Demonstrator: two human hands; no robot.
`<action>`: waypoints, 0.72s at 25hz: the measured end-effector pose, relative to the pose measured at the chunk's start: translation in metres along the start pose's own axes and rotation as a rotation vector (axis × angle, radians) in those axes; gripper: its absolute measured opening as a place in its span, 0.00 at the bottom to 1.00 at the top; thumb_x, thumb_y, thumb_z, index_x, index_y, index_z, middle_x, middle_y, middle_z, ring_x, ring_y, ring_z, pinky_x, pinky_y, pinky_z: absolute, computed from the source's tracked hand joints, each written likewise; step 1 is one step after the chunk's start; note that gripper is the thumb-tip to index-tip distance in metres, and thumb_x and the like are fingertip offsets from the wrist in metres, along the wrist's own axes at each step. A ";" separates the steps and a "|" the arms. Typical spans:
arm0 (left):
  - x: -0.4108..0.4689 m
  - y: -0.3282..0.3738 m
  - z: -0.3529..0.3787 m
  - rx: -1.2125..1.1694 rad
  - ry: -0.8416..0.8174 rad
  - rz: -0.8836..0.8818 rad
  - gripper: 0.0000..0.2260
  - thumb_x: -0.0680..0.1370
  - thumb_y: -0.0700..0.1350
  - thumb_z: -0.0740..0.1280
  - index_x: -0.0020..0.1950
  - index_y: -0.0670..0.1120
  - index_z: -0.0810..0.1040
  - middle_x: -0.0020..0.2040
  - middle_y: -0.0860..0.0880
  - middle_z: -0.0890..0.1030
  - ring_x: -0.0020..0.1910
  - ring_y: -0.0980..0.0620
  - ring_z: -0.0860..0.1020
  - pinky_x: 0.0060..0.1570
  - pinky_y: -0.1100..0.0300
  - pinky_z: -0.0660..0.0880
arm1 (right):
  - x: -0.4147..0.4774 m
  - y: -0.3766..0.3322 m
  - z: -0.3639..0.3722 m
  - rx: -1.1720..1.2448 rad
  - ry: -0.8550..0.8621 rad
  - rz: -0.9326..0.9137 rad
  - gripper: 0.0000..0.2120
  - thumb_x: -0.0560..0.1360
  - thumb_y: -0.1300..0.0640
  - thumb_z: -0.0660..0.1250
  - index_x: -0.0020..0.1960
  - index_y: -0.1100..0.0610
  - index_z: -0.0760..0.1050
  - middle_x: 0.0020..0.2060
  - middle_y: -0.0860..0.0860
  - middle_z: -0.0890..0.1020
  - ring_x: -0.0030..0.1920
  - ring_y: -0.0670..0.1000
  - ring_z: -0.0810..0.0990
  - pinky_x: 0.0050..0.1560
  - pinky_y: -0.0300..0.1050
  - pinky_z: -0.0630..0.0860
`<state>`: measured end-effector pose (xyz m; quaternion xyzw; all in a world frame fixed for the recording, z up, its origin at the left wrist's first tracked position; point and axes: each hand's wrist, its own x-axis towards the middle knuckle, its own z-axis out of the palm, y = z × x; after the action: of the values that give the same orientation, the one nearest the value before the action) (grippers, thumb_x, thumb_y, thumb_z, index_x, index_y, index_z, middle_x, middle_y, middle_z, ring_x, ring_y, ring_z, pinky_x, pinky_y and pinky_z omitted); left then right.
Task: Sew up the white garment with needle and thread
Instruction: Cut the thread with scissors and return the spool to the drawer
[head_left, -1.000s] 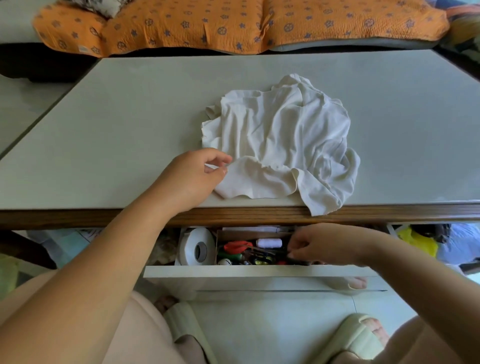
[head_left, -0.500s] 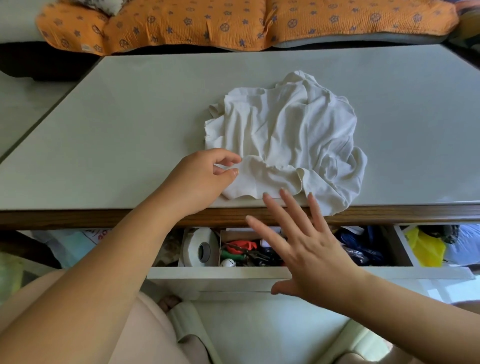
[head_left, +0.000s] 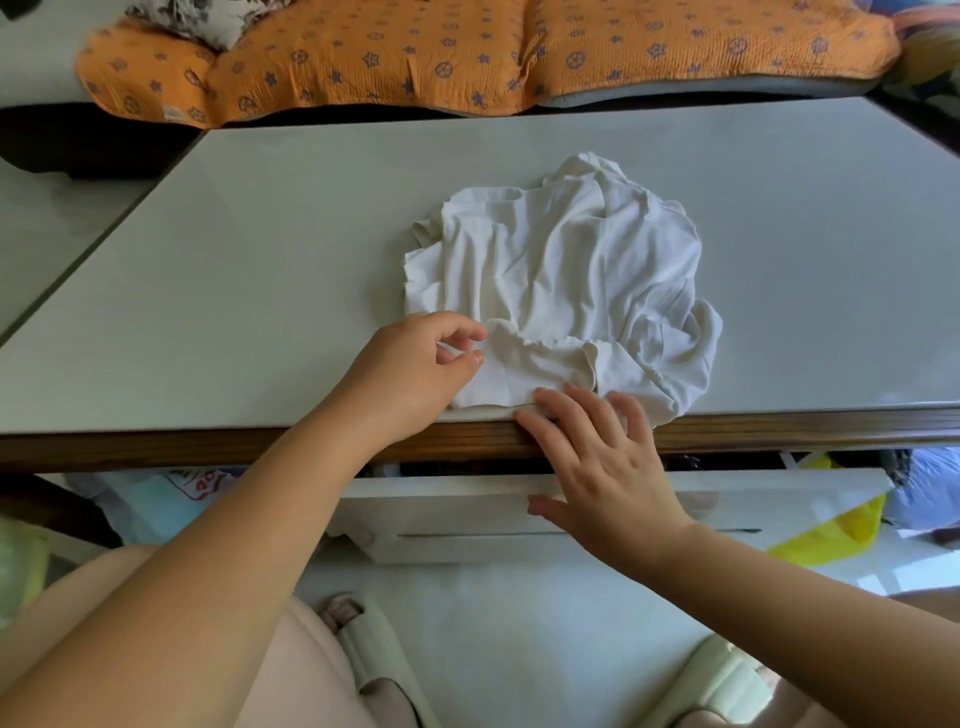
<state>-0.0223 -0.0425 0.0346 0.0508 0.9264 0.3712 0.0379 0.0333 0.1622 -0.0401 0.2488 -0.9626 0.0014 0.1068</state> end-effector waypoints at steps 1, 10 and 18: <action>0.001 0.002 0.002 0.009 0.020 0.012 0.12 0.80 0.49 0.65 0.62 0.57 0.78 0.56 0.60 0.77 0.50 0.64 0.76 0.42 0.72 0.68 | 0.002 0.000 0.002 -0.003 0.024 0.013 0.42 0.56 0.42 0.81 0.65 0.55 0.73 0.61 0.55 0.77 0.62 0.60 0.76 0.60 0.61 0.71; 0.020 0.010 0.022 0.176 0.026 0.174 0.08 0.73 0.48 0.74 0.51 0.54 0.80 0.50 0.56 0.74 0.50 0.57 0.74 0.49 0.68 0.70 | 0.028 0.013 -0.028 0.244 0.191 0.131 0.19 0.71 0.42 0.66 0.55 0.53 0.79 0.47 0.51 0.80 0.48 0.56 0.78 0.47 0.53 0.76; 0.025 0.006 0.005 0.397 -0.232 0.143 0.03 0.74 0.54 0.72 0.43 0.56 0.81 0.46 0.58 0.73 0.50 0.57 0.74 0.45 0.66 0.67 | 0.028 0.098 -0.061 0.417 -0.239 0.253 0.09 0.74 0.57 0.68 0.48 0.43 0.82 0.45 0.41 0.75 0.56 0.47 0.72 0.50 0.38 0.65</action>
<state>-0.0464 -0.0321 0.0342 0.1651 0.9647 0.1753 0.1069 -0.0254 0.2383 0.0307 0.1417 -0.9707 0.1836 -0.0623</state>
